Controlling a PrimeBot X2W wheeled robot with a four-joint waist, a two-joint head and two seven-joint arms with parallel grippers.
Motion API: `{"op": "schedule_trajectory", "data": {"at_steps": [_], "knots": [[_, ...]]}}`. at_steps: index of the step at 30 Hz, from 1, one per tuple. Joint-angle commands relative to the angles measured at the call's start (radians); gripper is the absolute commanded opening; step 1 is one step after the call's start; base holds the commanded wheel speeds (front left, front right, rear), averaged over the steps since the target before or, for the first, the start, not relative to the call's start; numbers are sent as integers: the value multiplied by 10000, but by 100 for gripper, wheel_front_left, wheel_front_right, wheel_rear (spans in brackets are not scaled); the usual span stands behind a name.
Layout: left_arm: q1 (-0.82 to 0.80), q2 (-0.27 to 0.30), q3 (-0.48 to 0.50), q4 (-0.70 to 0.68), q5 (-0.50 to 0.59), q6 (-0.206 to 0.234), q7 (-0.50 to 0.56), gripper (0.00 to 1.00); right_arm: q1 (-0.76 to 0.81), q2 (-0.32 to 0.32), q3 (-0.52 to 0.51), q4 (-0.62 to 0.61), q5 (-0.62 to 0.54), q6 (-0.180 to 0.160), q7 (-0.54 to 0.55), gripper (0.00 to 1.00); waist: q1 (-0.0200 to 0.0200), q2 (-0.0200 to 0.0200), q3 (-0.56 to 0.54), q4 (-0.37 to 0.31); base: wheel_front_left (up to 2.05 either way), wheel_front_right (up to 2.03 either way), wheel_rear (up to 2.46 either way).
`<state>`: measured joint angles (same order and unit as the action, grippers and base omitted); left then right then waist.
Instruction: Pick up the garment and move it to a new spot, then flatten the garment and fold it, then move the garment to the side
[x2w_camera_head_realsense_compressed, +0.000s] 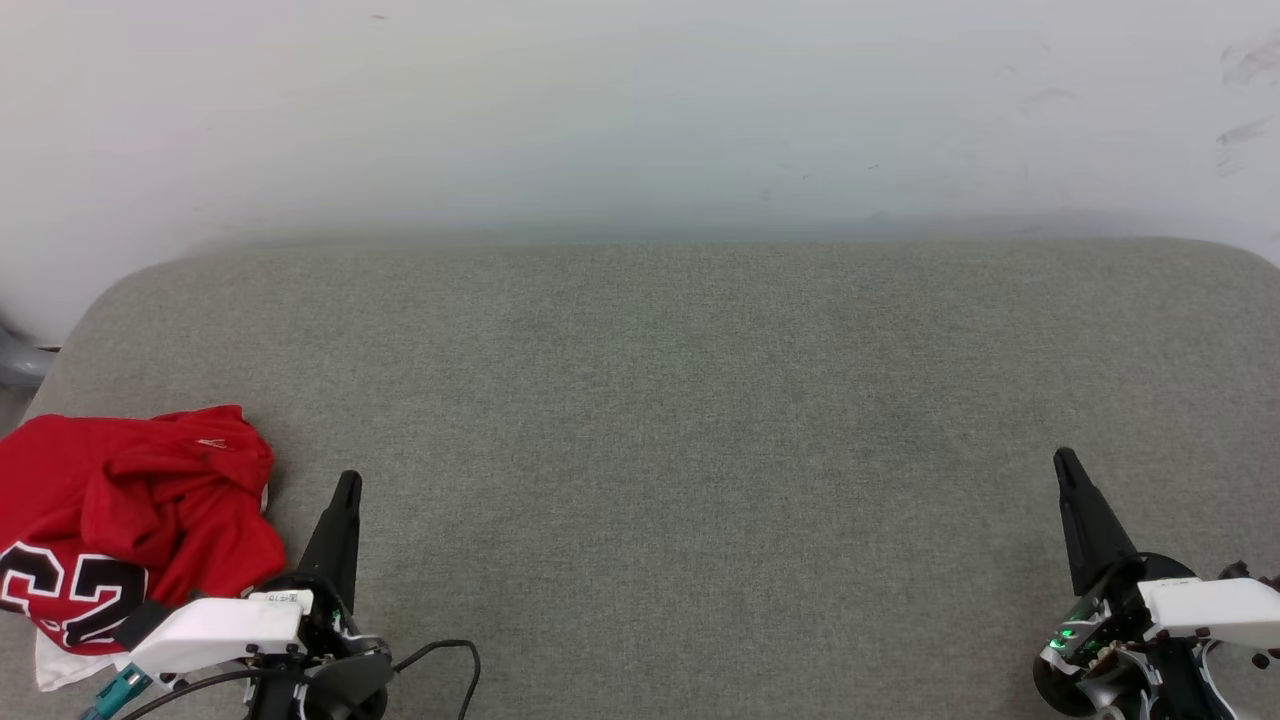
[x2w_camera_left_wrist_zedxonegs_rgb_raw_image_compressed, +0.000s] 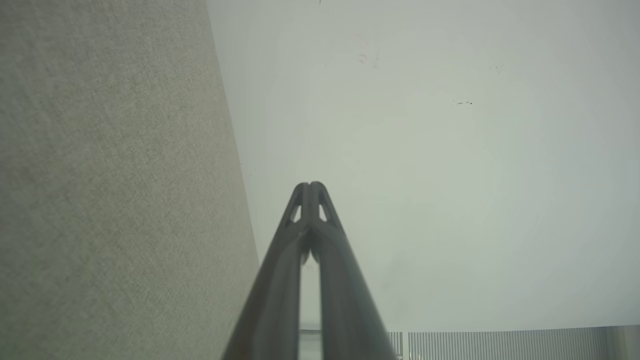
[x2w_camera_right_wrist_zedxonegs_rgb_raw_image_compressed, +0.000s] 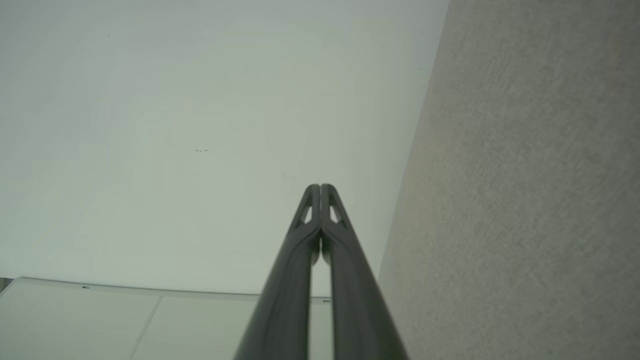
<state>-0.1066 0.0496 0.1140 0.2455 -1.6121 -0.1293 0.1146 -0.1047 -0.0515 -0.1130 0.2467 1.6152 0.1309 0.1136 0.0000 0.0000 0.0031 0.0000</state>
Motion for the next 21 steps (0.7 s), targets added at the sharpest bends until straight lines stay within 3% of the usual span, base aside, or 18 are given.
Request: {"op": "schedule_trajectory", "data": {"at_steps": [1, 21], "knots": [[-71, -1, 8, 1, -12, -43, 13, 0, -116, 19, 3, 12, -55, -4, -13, 0, 0, 0, 0, 0, 0, 0, 0], [-71, -1, 10, 1, -12, -43, 13, 0, -116, 19, 3, 11, -56, -4, -13, 0, 0, 0, 0, 0, 0, 0, 0]]}}
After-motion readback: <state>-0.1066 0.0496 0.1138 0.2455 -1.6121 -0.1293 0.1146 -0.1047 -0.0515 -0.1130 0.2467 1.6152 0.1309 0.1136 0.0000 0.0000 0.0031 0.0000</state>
